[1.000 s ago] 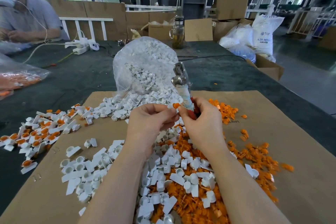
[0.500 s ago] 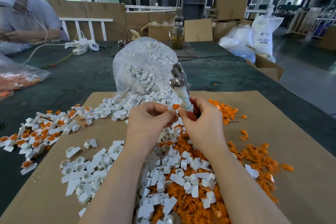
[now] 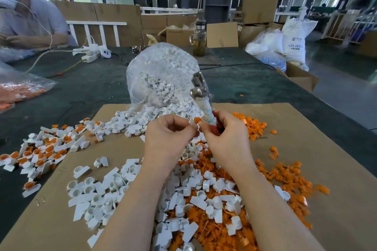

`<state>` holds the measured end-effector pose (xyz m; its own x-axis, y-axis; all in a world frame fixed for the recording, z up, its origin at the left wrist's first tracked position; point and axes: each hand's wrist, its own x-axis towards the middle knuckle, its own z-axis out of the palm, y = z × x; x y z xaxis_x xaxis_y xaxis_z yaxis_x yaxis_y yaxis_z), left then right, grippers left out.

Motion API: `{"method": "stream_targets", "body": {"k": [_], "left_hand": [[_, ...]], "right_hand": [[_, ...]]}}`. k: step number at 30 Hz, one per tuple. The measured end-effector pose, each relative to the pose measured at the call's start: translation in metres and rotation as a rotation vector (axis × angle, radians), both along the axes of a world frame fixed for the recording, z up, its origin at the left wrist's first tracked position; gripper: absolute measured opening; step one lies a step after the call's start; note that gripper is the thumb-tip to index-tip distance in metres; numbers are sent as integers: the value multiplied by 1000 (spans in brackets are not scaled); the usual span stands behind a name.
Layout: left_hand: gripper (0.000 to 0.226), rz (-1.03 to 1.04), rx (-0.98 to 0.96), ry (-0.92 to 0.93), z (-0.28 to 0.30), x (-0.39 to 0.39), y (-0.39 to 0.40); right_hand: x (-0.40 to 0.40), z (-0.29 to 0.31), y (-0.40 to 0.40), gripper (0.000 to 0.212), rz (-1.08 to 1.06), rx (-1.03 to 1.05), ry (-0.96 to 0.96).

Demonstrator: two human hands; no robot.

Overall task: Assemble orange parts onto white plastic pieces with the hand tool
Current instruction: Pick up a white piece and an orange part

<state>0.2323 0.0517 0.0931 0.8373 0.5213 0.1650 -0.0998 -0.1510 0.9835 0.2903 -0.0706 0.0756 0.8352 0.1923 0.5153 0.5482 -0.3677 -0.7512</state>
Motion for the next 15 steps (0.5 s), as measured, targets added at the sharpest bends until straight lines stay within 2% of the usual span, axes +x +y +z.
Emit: {"method": "stream_targets", "body": {"k": [7, 11, 15], "left_hand": [[16, 2, -18, -13, -2, 2, 0], [15, -8, -10, -9, -3, 3, 0], [14, 18, 48, -15, -5, 4, 2]], "right_hand": [[0, 0, 0, 23, 22, -28, 22], [-1, 1, 0, 14, 33, -25, 35], [-2, 6, -5, 7, 142, -25, 151]]}}
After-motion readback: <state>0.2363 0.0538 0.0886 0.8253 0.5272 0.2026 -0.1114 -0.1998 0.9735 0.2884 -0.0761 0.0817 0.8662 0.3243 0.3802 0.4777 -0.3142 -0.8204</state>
